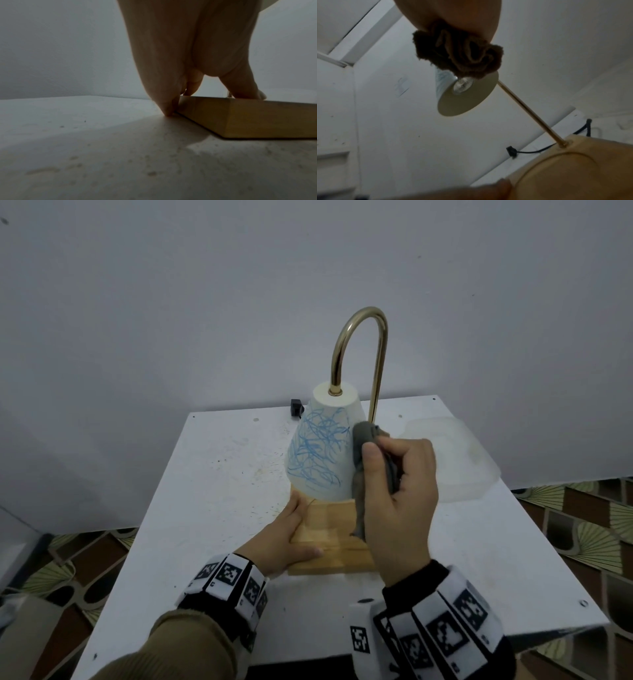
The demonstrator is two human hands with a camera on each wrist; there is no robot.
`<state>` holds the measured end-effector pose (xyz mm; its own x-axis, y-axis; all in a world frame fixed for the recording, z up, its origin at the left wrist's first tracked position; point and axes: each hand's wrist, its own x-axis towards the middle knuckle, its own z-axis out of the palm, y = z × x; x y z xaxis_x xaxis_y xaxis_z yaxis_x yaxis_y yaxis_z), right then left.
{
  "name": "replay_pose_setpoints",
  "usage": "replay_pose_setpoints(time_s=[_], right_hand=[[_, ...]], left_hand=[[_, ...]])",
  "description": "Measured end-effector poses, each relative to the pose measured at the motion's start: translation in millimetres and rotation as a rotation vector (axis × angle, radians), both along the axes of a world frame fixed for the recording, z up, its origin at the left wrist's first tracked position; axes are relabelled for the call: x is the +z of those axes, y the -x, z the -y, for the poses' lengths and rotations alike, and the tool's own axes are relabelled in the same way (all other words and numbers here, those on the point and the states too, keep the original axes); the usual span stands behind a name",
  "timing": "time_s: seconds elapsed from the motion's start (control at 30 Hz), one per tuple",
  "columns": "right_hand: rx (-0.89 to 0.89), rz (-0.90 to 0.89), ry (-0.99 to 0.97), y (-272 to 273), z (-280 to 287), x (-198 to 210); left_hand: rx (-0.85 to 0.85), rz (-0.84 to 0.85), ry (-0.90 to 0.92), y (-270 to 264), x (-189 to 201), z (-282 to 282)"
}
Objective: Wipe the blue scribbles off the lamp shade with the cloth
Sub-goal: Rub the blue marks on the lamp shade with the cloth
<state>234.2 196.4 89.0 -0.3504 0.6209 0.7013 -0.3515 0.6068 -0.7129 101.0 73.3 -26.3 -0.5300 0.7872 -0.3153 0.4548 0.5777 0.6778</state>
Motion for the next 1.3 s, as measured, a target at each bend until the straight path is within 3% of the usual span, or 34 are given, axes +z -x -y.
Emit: replay_pose_setpoints(time_s=[0.13, 0.23, 0.47, 0.7, 0.87, 1.03, 1.2, 1.3], right_hand=[[0.044, 0.059, -0.108, -14.3, 11.6, -24.5], [-0.01, 0.082, -0.032, -16.1, 2.4, -34.9], [0.012, 0.148, 0.262, 7.0, -30.4, -3.2], [0.091, 0.025, 0.15, 7.9, -15.8, 22.0], [0.065, 0.093, 0.149, -3.5, -20.5, -2.5], [0.04, 0.218, 0.272, 16.6, -43.0, 6.7], [0.107, 0.09, 0.251, 24.0, -32.7, 38.1], [0.148, -0.01, 0.205, 15.2, -20.4, 35.6]], left_hand=[[0.006, -0.022, 0.017, 2.5, -3.9, 0.8], [0.003, -0.014, 0.021, 1.6, -3.3, 0.0], [-0.014, -0.035, 0.019, -4.8, 7.1, -1.6], [-0.008, -0.056, 0.027, -4.1, 5.4, -2.3], [-0.009, -0.054, 0.017, -3.2, 3.7, -1.8], [-0.004, -0.053, 0.012, -5.1, 6.6, -2.6], [0.001, -0.038, 0.001, -5.5, 6.9, -2.0], [-0.004, -0.048, -0.002, -4.4, 5.4, -2.0]])
